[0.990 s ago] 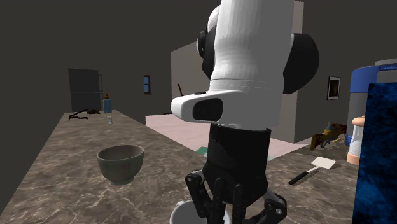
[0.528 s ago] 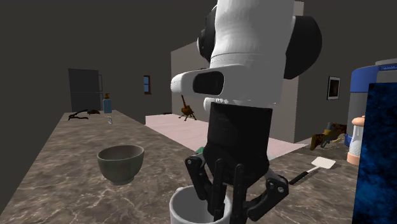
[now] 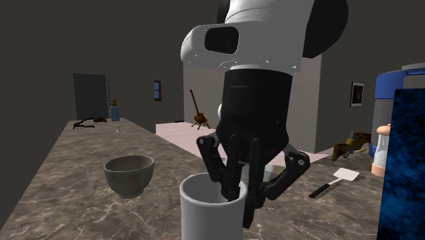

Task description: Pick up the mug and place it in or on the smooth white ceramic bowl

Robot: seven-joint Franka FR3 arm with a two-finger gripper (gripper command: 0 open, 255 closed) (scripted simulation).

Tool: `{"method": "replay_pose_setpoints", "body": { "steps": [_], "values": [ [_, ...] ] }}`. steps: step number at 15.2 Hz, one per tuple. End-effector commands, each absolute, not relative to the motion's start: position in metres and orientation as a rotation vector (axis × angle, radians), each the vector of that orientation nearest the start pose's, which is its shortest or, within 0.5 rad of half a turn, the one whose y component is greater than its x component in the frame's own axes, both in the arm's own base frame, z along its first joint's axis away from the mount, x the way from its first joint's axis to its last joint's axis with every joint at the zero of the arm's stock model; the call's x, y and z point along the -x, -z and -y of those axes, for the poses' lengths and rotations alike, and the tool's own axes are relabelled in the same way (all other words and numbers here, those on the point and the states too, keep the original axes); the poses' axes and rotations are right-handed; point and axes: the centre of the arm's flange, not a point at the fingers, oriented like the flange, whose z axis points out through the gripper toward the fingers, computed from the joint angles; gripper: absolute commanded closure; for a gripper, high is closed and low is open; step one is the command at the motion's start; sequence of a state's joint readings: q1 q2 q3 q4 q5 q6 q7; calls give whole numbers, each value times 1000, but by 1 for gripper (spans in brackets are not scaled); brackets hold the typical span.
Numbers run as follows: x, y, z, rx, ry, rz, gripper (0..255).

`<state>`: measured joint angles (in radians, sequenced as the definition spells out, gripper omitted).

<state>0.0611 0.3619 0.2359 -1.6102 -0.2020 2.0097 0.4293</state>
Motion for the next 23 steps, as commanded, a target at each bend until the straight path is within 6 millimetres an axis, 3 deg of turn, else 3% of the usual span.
{"method": "replay_pose_setpoints", "body": {
  "steps": [1, 19, 23],
  "values": [
    [-645, -438, -168, 3215, 133, -109, 255],
    [-645, -531, -168, 3215, 133, -109, 255],
    [-622, -535, -121, 3215, 133, -109, 255]
  ]
}}
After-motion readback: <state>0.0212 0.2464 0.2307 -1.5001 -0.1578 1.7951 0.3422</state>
